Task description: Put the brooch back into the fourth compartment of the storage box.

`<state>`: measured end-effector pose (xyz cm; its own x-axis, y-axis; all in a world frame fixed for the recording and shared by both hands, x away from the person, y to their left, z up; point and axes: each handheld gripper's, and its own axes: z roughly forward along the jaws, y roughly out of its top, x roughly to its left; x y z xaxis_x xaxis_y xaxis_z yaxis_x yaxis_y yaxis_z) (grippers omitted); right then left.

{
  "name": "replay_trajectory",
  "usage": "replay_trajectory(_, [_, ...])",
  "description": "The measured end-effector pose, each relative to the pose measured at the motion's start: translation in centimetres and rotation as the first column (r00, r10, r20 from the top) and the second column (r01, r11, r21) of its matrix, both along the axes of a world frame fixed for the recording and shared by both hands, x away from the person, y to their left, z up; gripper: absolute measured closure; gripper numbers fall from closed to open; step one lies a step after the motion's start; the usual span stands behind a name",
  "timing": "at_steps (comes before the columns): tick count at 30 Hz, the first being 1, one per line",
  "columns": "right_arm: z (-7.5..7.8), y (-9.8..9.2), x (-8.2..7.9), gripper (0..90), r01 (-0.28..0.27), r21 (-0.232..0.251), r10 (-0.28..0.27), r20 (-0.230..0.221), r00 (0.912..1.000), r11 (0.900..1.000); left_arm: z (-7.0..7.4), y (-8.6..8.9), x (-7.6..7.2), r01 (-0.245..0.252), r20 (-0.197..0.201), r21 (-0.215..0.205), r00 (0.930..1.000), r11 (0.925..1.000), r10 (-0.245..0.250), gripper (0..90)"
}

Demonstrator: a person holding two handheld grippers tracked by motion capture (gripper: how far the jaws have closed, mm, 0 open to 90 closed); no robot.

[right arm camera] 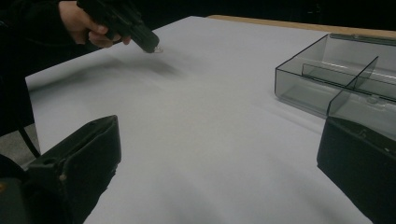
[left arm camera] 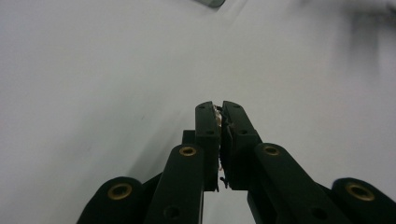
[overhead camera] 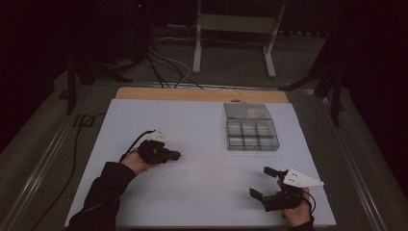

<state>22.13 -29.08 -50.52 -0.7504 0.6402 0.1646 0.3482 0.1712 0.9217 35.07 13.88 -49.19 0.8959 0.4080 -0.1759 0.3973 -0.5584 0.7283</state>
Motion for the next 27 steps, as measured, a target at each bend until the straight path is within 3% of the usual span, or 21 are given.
replay_trajectory(13, [0.0, 0.0, 0.0, 0.0, -0.003, 0.003, 0.003, -0.003, 1.0000, 1.000, 0.6, -3.3, 1.3, 0.060, -0.004, -0.005, 0.9982, 0.9982, -0.060, 88.4])
replay_trajectory(25, [0.1, -0.1, -0.1, 0.0, -0.006, 0.002, 0.006, -0.001, 1.0000, 1.000, 1.6, -6.0, 2.4, 0.096, -0.008, -0.055, 0.9953, 0.9938, -0.097, 88.3])
replay_trajectory(27, [0.1, -0.1, -0.1, 0.0, -0.008, 0.004, 0.008, -0.002, 1.0000, 1.000, 1.7, -6.6, 2.6, 0.102, -0.004, -0.046, 0.9947, 0.9937, -0.103, 88.3])
